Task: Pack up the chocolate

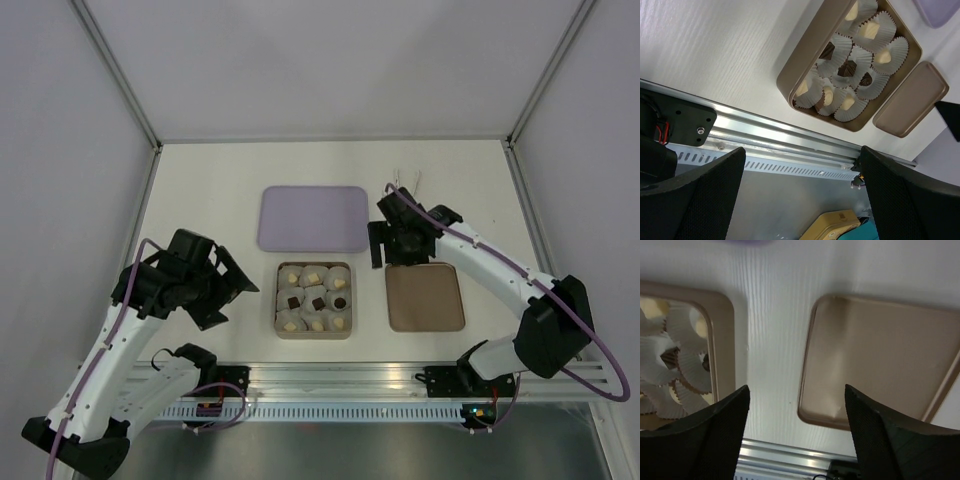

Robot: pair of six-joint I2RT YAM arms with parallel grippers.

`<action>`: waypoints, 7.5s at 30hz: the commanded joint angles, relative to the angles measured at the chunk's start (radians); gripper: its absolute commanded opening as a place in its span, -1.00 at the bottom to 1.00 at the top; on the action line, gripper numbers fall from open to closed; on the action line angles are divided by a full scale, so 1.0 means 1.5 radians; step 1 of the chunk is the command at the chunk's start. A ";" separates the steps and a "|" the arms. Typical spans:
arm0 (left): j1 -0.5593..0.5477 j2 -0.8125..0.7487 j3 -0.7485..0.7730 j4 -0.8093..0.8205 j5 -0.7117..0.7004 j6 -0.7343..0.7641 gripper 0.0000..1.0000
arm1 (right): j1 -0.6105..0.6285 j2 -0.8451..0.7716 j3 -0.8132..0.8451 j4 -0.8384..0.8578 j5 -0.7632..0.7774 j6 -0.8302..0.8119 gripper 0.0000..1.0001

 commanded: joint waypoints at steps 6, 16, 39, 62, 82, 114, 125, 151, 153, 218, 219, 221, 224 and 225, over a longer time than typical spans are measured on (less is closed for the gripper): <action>0.001 -0.004 0.004 0.003 0.040 0.023 0.99 | 0.054 0.006 -0.150 0.023 -0.024 0.077 0.24; 0.001 -0.020 -0.007 0.003 0.043 0.021 0.99 | 0.130 0.113 -0.132 0.072 -0.001 0.112 -0.05; 0.001 -0.020 -0.016 -0.007 0.048 0.047 0.99 | -0.242 -0.013 -0.165 0.008 0.131 -0.040 0.20; 0.001 0.004 0.004 0.011 0.061 0.053 0.99 | -0.374 0.080 -0.178 0.037 -0.070 -0.119 -0.99; -0.001 0.154 0.182 0.214 0.302 0.167 0.99 | -0.207 -0.163 0.106 -0.176 -0.131 -0.012 -0.99; -0.039 0.178 0.177 0.290 0.239 -0.017 -0.95 | 0.091 -0.053 0.370 -0.198 -0.153 -0.003 0.31; -0.037 0.303 0.299 -0.053 0.197 -0.092 -0.95 | 0.353 -0.048 0.478 -0.172 -0.054 -0.216 0.96; -0.029 0.264 0.275 -0.141 0.393 -0.146 -0.95 | 0.506 -0.059 0.251 0.077 0.246 -0.328 -0.32; -0.028 0.257 0.281 -0.140 0.393 -0.154 -0.84 | 0.499 -0.067 0.250 0.079 0.251 -0.332 -0.46; 0.000 0.181 -0.062 0.350 0.133 0.239 0.99 | -0.072 -0.025 -0.529 1.225 -0.691 0.506 -0.92; 0.000 0.181 -0.064 0.354 0.133 0.239 0.99 | -0.080 -0.020 -0.533 1.237 -0.692 0.508 -0.92; 0.001 0.179 -0.076 0.367 0.132 0.234 0.99 | -0.086 -0.002 -0.544 1.261 -0.692 0.508 -0.92; 0.001 0.183 -0.099 0.397 0.141 0.216 0.99 | -0.101 0.040 -0.551 1.342 -0.717 0.542 -0.84; 0.001 0.188 -0.108 0.408 0.143 0.209 0.99 | -0.108 0.067 -0.552 1.374 -0.724 0.564 -0.81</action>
